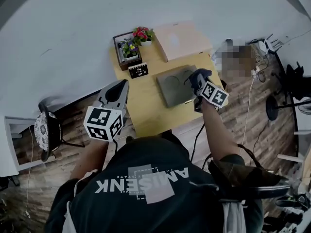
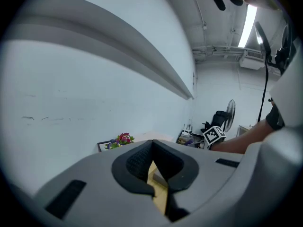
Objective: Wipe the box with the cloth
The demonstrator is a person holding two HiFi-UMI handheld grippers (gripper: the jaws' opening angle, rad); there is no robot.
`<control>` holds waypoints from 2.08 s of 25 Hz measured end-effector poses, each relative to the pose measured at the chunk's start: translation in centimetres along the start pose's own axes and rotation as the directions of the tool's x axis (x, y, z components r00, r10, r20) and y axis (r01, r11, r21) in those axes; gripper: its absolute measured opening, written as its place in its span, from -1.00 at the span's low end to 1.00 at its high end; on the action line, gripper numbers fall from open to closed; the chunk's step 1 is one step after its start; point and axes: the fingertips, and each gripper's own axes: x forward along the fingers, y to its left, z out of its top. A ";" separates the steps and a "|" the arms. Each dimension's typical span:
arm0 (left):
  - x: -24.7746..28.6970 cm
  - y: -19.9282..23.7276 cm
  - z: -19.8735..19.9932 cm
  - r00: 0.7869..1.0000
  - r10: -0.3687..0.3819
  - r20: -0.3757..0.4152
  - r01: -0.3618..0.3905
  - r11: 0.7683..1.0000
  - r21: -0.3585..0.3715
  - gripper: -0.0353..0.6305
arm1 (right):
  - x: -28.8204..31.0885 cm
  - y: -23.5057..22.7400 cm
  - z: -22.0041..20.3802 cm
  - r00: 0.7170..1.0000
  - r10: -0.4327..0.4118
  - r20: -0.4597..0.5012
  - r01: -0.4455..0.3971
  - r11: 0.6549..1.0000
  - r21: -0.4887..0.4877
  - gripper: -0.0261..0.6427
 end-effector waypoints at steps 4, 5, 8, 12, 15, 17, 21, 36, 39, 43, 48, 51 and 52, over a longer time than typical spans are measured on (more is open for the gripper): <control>1.8 -1.5 -0.1 0.997 0.077 -0.021 -0.076 0.997 0.021 -0.89 | 3.1 -2.7 1.7 0.997 0.033 -0.070 -0.040 0.994 -0.106 -0.71; 2.0 -1.7 -0.2 0.995 0.096 -0.028 -0.096 0.995 0.015 -0.89 | 3.8 -3.3 2.0 0.996 0.037 -0.084 -0.048 0.989 -0.137 -0.71; 2.6 -2.2 -1.1 0.987 0.150 -0.056 -0.151 0.988 -0.014 -0.89 | 5.9 -4.7 2.6 0.991 0.052 -0.123 -0.079 0.971 -0.224 -0.71; 2.7 -2.6 -2.2 0.973 0.214 -0.085 -0.216 0.976 -0.017 -0.89 | 8.7 -4.8 1.9 0.980 0.080 -0.183 -0.134 0.942 -0.307 -0.71; 2.5 -2.9 -2.8 0.966 0.238 -0.100 -0.239 0.971 -0.004 -0.89 | 10.1 -5.1 0.5 0.973 0.072 -0.221 -0.142 0.937 -0.320 -0.71; 2.1 -2.8 -3.0 0.964 0.245 -0.103 -0.249 0.968 -0.025 -0.89 | 10.6 -5.2 -0.5 0.968 0.052 -0.244 -0.132 0.936 -0.326 -0.71; 0.8 -2.0 -3.5 0.963 0.249 -0.103 -0.255 0.966 -0.050 -0.89 | 11.2 -5.0 -1.4 0.961 -0.008 -0.278 -0.099 0.924 -0.369 -0.71; -6.3 2.4 -4.4 0.947 0.312 -0.070 -0.318 0.942 -0.105 -0.89 | 10.6 -1.0 -4.0 0.929 -0.082 -0.362 -0.111 0.869 -0.483 -0.71; -7.3 3.0 -4.4 0.944 0.325 -0.065 -0.330 0.938 -0.109 -0.89 | 10.5 0.3 -4.8 0.928 -0.078 -0.365 -0.108 0.879 -0.464 -0.71; -8.1 2.8 -4.5 0.949 0.310 -0.062 -0.315 0.942 -0.118 -0.89 | 10.3 1.2 -5.8 0.920 -0.078 -0.385 -0.109 0.890 -0.442 -0.71; -9.5 2.6 -4.1 0.956 0.290 -0.047 -0.293 0.949 -0.114 -0.89 | 10.0 1.7 -6.1 0.921 -0.112 -0.373 -0.056 0.910 -0.411 -0.72; -10.1 2.7 -4.6 0.956 0.288 -0.056 -0.293 0.949 -0.118 -0.89 | 9.5 1.9 -6.3 0.925 -0.114 -0.362 -0.044 0.915 -0.401 -0.72; -10.2 2.8 -4.7 0.957 0.286 -0.057 -0.291 0.949 -0.120 -0.89 | 9.4 2.0 -6.3 0.926 -0.116 -0.358 -0.040 0.915 -0.402 -0.72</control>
